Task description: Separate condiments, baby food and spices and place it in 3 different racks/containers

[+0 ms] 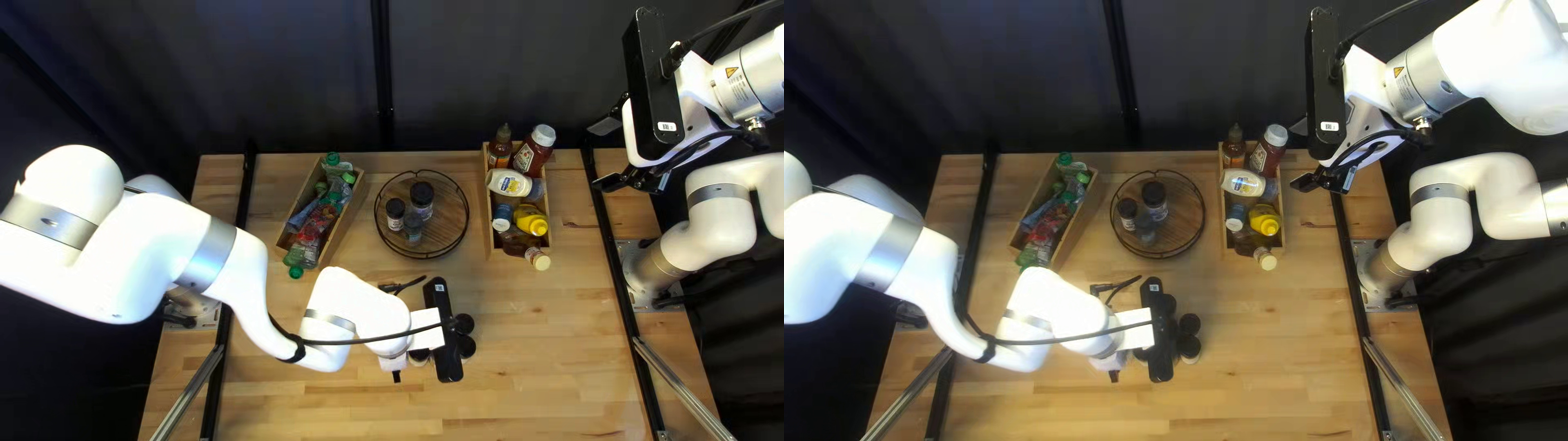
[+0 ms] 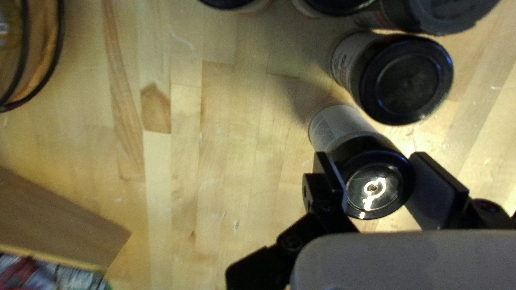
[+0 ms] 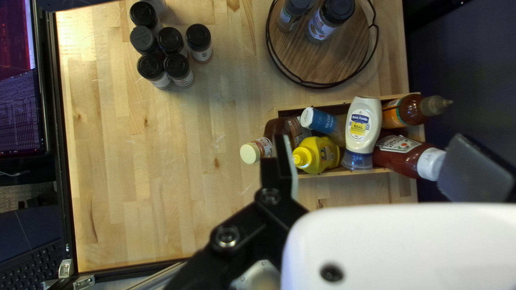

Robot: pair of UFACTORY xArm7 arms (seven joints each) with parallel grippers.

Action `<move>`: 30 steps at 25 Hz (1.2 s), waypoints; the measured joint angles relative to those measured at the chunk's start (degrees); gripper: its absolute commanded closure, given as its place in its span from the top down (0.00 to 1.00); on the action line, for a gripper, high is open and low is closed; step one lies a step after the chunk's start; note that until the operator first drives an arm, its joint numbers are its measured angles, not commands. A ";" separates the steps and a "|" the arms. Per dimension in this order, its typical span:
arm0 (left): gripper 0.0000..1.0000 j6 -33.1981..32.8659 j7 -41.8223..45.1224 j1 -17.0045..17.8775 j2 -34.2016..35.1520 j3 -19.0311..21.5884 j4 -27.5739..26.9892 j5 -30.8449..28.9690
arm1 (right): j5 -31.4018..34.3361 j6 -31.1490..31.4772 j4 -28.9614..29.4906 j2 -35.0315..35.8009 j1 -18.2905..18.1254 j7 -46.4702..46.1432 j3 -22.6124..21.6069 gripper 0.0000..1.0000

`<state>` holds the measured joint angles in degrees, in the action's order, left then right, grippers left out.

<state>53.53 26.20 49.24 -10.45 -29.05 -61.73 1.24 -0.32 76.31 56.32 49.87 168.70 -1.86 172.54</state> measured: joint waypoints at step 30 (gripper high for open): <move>0.20 7.64 -18.62 -14.90 15.33 -19.61 -3.32 -11.74 | 0.00 0.00 0.00 0.00 0.00 0.00 0.00 1.00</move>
<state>61.17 7.59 34.35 4.88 -48.66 -65.05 -10.50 -0.32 76.31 56.32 49.87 168.70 -1.86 172.54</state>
